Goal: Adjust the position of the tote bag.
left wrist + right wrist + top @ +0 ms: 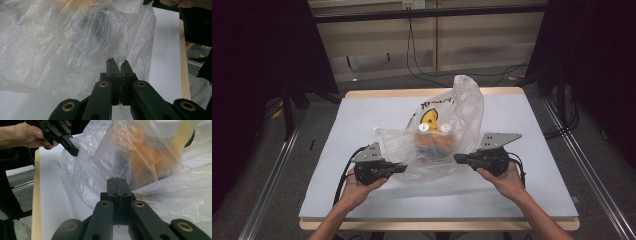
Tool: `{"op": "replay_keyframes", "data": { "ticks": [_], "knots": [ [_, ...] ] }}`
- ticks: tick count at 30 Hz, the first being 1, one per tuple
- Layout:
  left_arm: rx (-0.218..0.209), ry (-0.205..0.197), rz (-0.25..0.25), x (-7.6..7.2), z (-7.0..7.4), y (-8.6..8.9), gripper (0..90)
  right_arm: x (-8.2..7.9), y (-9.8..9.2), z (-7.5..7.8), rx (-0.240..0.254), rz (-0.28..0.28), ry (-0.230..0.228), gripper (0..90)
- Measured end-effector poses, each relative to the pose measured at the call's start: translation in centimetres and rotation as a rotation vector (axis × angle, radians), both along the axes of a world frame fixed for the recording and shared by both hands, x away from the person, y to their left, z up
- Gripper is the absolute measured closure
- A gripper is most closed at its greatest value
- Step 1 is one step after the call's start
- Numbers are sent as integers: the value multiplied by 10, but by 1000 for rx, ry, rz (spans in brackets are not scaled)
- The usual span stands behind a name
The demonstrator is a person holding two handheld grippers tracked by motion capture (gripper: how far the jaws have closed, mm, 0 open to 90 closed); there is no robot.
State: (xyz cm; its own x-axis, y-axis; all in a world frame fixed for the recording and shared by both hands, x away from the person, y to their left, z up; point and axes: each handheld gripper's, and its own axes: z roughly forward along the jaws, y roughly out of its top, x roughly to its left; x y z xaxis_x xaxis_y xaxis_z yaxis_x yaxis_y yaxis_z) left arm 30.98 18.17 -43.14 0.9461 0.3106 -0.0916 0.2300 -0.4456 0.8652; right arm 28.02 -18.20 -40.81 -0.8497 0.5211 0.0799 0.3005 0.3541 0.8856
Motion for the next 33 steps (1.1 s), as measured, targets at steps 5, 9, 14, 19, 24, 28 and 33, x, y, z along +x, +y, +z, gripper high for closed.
{"op": "replay_keyframes", "data": {
  "ticks": [5,9,14,19,24,28,33],
  "knots": [
    [6,-9,-2,0,-2,-1,891,2,0,-10,-12,0,24,900],
    [10,-13,-8,-3,-4,-3,891,2,-1,-16,-12,3,41,900],
    [51,1,-47,-6,-13,-14,891,0,-5,-32,-38,11,87,900],
    [72,18,-68,-8,-18,-19,891,-2,-5,-41,-63,25,114,900],
    [137,27,-99,-10,-26,-24,891,-3,-4,-49,-89,30,138,900],
    [178,34,-109,-10,-33,-26,890,-2,0,-60,-138,28,158,900],
    [195,57,-101,-7,-43,-26,888,0,1,-66,-161,32,165,900]
  ]
}}
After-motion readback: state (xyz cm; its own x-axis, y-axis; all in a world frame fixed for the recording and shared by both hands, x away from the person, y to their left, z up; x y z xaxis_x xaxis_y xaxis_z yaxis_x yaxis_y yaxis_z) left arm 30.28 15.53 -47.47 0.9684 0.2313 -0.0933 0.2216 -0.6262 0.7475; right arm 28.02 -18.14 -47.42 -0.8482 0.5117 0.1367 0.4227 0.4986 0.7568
